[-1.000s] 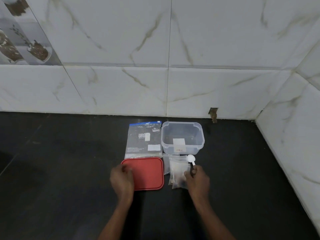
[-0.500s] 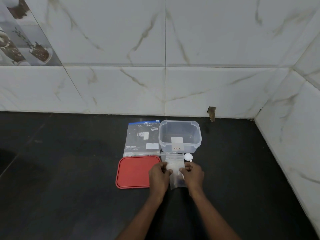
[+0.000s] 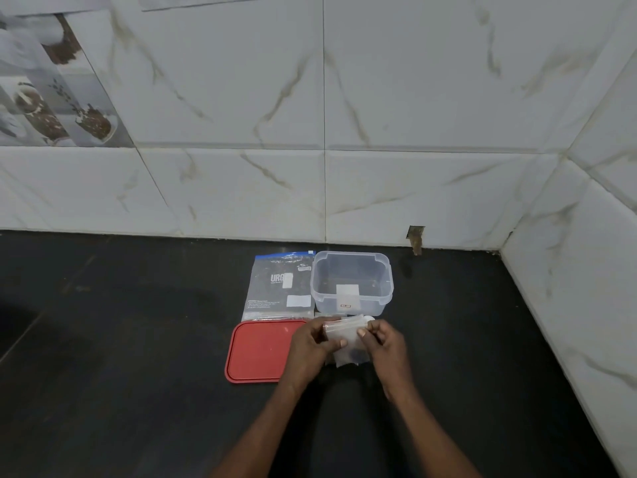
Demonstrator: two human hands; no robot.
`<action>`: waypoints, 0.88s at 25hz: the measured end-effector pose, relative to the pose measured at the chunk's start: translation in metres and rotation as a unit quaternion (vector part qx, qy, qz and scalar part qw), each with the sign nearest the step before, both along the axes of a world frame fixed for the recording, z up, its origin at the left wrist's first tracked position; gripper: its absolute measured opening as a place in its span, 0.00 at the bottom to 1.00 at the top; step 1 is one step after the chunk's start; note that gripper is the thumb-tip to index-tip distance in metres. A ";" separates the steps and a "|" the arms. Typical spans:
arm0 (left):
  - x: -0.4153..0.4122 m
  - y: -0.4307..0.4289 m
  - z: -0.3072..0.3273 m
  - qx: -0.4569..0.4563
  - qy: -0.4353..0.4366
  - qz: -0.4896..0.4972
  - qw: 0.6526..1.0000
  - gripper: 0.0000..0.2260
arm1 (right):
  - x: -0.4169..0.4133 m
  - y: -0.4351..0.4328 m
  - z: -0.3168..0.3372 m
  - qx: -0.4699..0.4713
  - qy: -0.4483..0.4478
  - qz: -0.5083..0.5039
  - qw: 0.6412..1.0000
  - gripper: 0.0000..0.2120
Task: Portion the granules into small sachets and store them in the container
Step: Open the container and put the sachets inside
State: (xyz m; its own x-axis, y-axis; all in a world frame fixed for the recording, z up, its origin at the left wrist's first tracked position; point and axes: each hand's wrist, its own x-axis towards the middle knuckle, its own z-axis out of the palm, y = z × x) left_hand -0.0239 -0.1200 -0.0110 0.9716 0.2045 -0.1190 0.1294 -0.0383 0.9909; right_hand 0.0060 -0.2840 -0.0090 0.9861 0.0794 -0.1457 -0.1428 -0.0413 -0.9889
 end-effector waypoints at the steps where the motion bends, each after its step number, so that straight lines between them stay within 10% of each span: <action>1: 0.001 -0.004 0.004 -0.032 -0.004 0.002 0.999 0.17 | 0.002 0.001 0.004 0.002 -0.006 -0.010 1.000 0.03; 22: 0.010 -0.009 0.051 -0.107 0.015 0.005 0.994 0.07 | 0.021 0.007 0.059 0.074 0.029 -0.022 0.997 0.09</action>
